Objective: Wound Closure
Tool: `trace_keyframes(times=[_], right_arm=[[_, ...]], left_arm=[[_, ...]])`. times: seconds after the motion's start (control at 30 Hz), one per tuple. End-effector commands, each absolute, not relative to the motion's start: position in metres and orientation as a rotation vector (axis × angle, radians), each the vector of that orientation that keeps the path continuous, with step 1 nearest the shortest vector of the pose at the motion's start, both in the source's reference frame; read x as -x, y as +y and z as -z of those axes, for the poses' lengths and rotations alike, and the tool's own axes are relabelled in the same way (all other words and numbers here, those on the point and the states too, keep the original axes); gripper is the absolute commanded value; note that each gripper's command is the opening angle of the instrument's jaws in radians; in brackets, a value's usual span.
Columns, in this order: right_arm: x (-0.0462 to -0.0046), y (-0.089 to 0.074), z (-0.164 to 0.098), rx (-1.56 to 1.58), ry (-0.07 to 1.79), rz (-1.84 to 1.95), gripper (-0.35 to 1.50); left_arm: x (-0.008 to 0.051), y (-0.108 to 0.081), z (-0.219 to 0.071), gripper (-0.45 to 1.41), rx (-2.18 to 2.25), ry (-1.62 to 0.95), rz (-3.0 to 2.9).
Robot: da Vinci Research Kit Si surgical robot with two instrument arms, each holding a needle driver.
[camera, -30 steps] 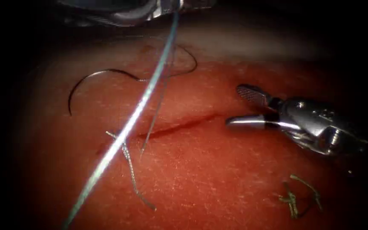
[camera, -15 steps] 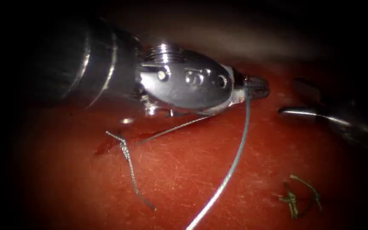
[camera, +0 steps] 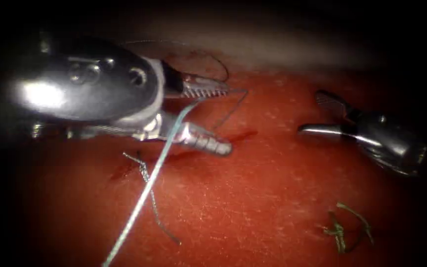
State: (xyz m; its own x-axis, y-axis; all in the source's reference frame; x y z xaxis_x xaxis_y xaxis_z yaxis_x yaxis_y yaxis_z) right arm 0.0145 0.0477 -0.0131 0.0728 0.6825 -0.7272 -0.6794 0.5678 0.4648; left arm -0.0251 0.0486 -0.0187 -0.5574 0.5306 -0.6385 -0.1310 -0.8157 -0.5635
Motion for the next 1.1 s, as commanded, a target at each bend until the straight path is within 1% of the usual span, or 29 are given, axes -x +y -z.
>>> trace_keyframes(times=[0.03,0.13,0.3,0.43,0.53,0.67,0.77,0.8,0.83,0.93,0.97,1.03,1.1], right_arm=[[-0.0151,0.047,0.013,-0.007,1.096,-1.023,1.45],[-0.0151,0.047,0.013,-0.004,1.095,-1.018,1.45],[-0.0151,0.047,0.013,-0.007,1.096,-1.016,1.45],[-0.0152,0.047,0.013,-0.012,1.099,-1.013,1.45],[-0.0152,0.047,0.013,-0.015,1.100,-1.011,1.45],[-0.0155,0.047,0.013,-0.023,1.104,-1.000,1.45],[-0.0161,0.047,0.013,-0.053,1.108,-0.983,1.45],[-0.0170,0.047,0.014,-0.085,1.114,-0.963,1.41],[-0.0185,0.046,0.014,-0.122,1.134,-0.935,1.33],[-0.0219,0.045,0.014,-0.196,1.151,-0.875,1.24],[-0.0219,0.045,0.014,-0.196,1.151,-0.875,1.24],[-0.0239,0.044,0.014,-0.232,1.173,-0.826,1.16],[-0.0241,0.044,0.014,-0.227,1.174,-0.824,1.16]], left_arm=[[0.0245,0.048,0.018,0.77,1.165,-0.664,-2.425],[0.0222,0.046,0.018,0.76,1.050,-0.680,-2.520],[0.0224,0.042,0.019,0.75,1.038,-0.701,-2.533],[0.0255,0.039,0.019,0.73,1.061,-0.793,-2.529],[0.0305,0.035,0.020,0.72,1.131,-0.897,-2.517],[0.0352,0.032,0.021,0.70,1.262,-0.979,-2.500],[0.0364,0.031,0.021,0.69,1.248,-1.014,-2.498],[0.0372,0.030,0.020,0.69,1.236,-1.041,-2.502],[0.0375,0.029,0.018,0.69,1.211,-1.059,-2.505],[0.0370,0.028,0.015,0.69,1.167,-1.061,-2.510],[0.0370,0.028,0.015,0.69,1.167,-1.061,-2.510],[0.0352,0.029,0.012,0.69,1.129,-1.032,-2.504],[0.0336,0.030,0.011,0.68,1.114,-0.946,-2.481]])
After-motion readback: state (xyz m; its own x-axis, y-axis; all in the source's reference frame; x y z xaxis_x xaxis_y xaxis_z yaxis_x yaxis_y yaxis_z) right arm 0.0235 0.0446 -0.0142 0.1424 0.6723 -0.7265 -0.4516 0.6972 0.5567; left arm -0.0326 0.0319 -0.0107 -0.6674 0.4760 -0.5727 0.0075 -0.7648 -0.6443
